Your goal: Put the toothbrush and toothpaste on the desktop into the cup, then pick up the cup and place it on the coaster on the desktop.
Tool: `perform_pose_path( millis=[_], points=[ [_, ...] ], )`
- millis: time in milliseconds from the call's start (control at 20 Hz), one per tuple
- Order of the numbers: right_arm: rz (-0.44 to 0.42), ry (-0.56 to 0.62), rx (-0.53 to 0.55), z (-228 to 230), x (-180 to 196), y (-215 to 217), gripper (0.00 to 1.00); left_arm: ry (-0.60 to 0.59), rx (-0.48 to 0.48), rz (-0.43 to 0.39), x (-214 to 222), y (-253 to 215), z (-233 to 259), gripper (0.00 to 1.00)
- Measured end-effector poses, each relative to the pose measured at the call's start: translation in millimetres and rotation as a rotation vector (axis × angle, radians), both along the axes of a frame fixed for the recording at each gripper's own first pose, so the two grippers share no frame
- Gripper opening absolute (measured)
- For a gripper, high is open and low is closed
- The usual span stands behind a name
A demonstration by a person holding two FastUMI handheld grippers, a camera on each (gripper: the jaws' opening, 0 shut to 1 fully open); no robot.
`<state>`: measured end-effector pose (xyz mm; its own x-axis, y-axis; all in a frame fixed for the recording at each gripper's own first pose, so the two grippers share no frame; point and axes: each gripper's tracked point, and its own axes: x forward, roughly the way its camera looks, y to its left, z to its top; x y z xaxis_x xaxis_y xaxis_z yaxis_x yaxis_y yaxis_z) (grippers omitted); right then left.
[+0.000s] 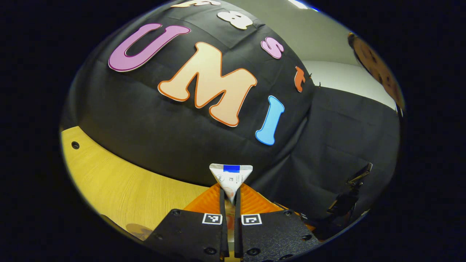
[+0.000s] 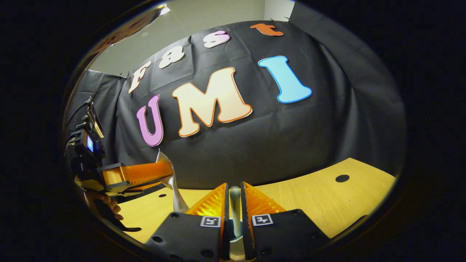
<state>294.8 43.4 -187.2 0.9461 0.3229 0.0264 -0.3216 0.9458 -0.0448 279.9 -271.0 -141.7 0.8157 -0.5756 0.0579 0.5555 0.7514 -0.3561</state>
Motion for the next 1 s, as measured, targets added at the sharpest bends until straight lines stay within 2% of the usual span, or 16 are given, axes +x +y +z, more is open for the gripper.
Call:
perform_pose_path(
  millis=[50,100,150,250,700,750,800,850,1000],
  points=[
    [-0.003,-0.004,-0.007,3,-4,-1,0.35,0.001,-0.007,-0.005,-1,-1,-1,0.04],
    [-0.012,-0.015,-0.018,5,-6,-6,0.49,0.002,-0.007,-0.009,0,-2,-2,0.04],
    [-0.027,-0.029,-0.03,7,-7,-10,0.71,0.003,-0.006,-0.012,0,-4,-4,0.04],
    [-0.069,-0.057,-0.058,12,-11,-25,0.95,0.005,-0.005,-0.034,1,-13,-7,0.04],
    [-0.197,-0.076,-0.093,26,-27,-80,0.98,0.047,-0.018,-0.115,-2,-51,-36,0.05],
    [-0.211,-0.082,-0.095,29,-28,-86,0.95,0.053,-0.015,-0.119,-3,-53,-40,0.07],
    [-0.226,-0.083,-0.093,29,-28,-92,0.98,0.054,-0.006,-0.116,-4,-54,-44,0.05],
    [-0.232,-0.08,-0.088,29,-29,-96,0.95,0.05,0.011,-0.11,-3,-56,-49,0.05],
    [-0.247,-0.073,-0.087,25,-33,-102,0.98,0.042,0.064,-0.107,-2,-59,-60,0.09]
  ],
)
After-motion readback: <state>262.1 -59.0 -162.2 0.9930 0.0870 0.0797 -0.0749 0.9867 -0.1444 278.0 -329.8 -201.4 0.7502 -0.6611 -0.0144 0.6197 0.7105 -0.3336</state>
